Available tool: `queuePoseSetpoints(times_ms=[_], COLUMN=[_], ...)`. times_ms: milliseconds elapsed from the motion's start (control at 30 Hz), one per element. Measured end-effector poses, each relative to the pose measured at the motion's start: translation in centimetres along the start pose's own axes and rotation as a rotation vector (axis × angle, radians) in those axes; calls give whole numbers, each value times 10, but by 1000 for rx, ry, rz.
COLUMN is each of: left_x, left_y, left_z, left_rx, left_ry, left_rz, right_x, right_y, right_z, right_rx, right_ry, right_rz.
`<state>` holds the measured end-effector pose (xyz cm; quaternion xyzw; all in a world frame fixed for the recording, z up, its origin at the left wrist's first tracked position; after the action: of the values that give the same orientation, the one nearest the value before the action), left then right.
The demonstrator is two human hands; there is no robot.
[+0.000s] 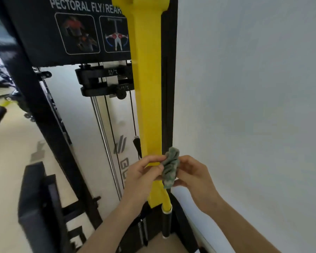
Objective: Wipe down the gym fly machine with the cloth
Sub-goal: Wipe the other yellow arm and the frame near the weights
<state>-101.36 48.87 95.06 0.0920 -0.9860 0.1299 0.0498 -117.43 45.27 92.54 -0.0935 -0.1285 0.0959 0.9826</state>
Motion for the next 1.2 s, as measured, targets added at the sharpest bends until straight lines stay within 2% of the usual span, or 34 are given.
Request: queuePoseSetpoints(times_ms=[67,167,267,400,533,767,900,1033,1200], left_x=[7,0,-11,-14,-7,-2,0,5,8], left_y=[3,4,4,-12,-30,-28,-27,-19,6], left_z=[0,-1,-2,0,14,43,55,71,96], left_rx=[48,118,139,162,129,237,248,248,234], left_ry=[-100,-212,-248,-345,-448,-384,-350,-370,-555], left_rz=[-103,-359,-473,-472,-434,-515,-559,-609,-537], right_x=[-13,-36,-52,-48,-16,-9,-20,-30,-43], right_y=[-10,-34,-55,-78,-89,-99,-90,-76,-59], right_z=[-3,-15,-39,-68,-79,-50,-60,-95,-137], right_rx=[45,99,177,217,268,49,-46,14,99], right_ry=[-6,87,231,336,283,224,369,406,408], right_rz=[31,-6,-39,-19,175,294,305,263,267])
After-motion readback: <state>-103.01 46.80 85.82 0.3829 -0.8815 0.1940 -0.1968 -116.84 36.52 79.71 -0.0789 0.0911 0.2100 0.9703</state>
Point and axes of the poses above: each hand's wrist, its own y-axis away from the middle knuckle, its own x-axis out of the palm, z = x × y, the point moved 3 cm from there along -y, towards the middle knuckle, and after that the axes turned 6 degrees about -z, right-handed, at the moved point
